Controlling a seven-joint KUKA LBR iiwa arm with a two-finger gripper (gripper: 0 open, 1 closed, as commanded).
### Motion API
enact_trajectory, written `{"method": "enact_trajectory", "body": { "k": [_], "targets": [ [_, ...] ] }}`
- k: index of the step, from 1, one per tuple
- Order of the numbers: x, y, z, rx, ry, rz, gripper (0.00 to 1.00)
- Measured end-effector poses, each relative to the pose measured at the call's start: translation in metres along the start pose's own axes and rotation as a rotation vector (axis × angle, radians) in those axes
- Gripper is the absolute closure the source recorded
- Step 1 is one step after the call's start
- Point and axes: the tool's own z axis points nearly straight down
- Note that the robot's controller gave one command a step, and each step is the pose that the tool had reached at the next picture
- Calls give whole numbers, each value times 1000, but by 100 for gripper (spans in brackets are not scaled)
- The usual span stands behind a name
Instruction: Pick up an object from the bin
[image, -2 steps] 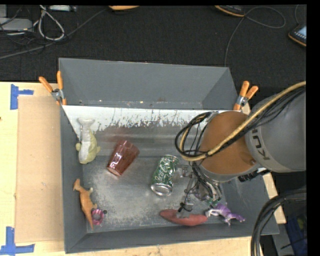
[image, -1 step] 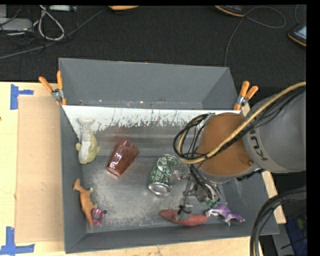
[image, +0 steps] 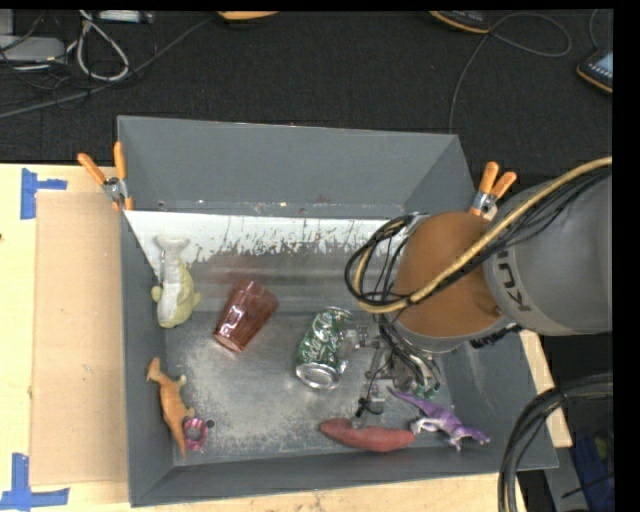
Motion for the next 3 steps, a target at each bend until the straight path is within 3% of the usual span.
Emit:
{"method": "enact_trajectory", "body": {
  "k": [1, 2, 3],
  "targets": [
    [-12, -9, 20, -3, -4, -76, 0],
    [-8, -18, 29, 0, 0, -89, 0],
    [-3, 8, 49, -2, 1, -99, 100]
  ]
}}
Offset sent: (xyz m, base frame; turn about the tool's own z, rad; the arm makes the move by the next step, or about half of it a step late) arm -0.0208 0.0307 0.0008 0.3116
